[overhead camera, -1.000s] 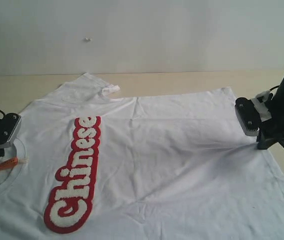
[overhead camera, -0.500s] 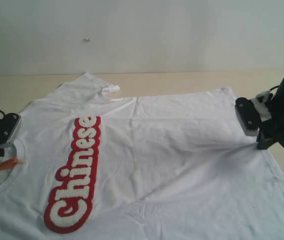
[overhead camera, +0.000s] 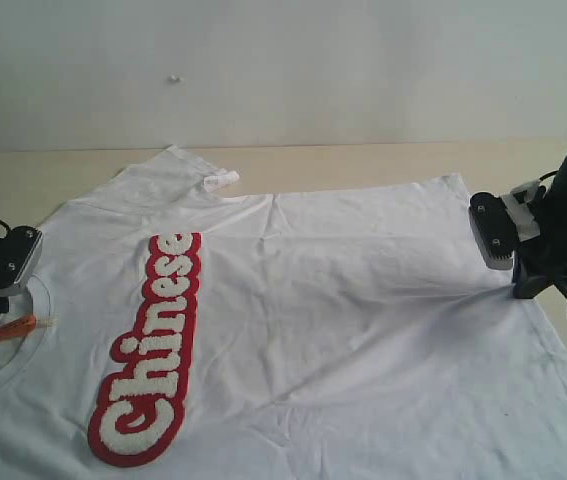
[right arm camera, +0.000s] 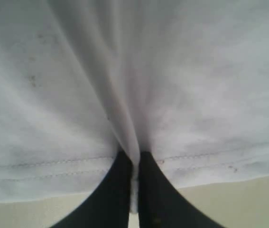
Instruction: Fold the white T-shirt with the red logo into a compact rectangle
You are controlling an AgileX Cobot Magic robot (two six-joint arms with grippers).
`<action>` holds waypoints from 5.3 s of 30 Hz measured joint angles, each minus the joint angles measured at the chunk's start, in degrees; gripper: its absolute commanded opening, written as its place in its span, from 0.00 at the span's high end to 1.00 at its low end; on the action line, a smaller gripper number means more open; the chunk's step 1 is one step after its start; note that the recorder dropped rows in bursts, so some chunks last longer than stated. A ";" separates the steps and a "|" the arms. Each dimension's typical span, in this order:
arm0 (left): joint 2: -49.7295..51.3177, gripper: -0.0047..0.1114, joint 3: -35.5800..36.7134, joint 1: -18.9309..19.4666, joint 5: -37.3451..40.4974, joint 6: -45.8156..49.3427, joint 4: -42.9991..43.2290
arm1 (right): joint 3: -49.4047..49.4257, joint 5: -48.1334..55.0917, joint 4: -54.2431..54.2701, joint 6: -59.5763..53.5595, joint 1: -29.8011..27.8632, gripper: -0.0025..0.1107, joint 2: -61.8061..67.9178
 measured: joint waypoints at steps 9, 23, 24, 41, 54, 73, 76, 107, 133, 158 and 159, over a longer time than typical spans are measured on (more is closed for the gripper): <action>0.00 0.16 0.00 0.00 0.00 -0.09 0.00 | 0.00 0.00 0.00 0.00 0.00 0.97 0.00; 0.00 0.16 0.00 0.00 -0.04 -0.21 0.00 | 0.00 0.00 0.00 0.00 0.00 0.97 0.00; 0.00 0.16 0.00 0.00 -0.04 -0.21 0.00 | 0.00 0.00 0.00 0.13 0.00 0.97 0.00; 0.00 0.44 0.00 0.00 -0.34 -0.21 0.16 | 0.00 -0.09 0.00 0.24 0.00 0.97 0.00; 0.00 0.95 0.00 -0.03 -0.67 -0.45 2.91 | 0.00 -0.42 0.70 0.35 0.00 0.97 0.09; 0.00 0.95 0.00 -0.03 -0.77 -0.45 2.91 | 0.00 -0.42 0.70 0.35 0.00 0.97 0.09; 0.00 0.95 0.00 -0.03 -0.77 -0.45 2.91 | 0.00 -0.42 0.70 0.35 0.00 0.97 0.09; -5.69 0.96 1.21 -0.03 -11.71 -2.83 3.55 | 0.00 -1.85 0.27 5.87 0.00 0.98 -6.80; -39.88 0.96 -0.12 -0.03 -7.30 -13.93 4.59 | 0.00 5.63 2.75 5.13 0.00 0.98 -37.95; -56.95 0.96 -0.12 0.14 -3.54 -25.93 3.55 | 0.00 4.90 10.06 9.62 0.00 0.98 -50.39; -57.71 0.96 -0.12 0.14 -3.75 -26.68 3.55 | 0.00 4.51 10.11 10.41 0.00 0.98 -50.92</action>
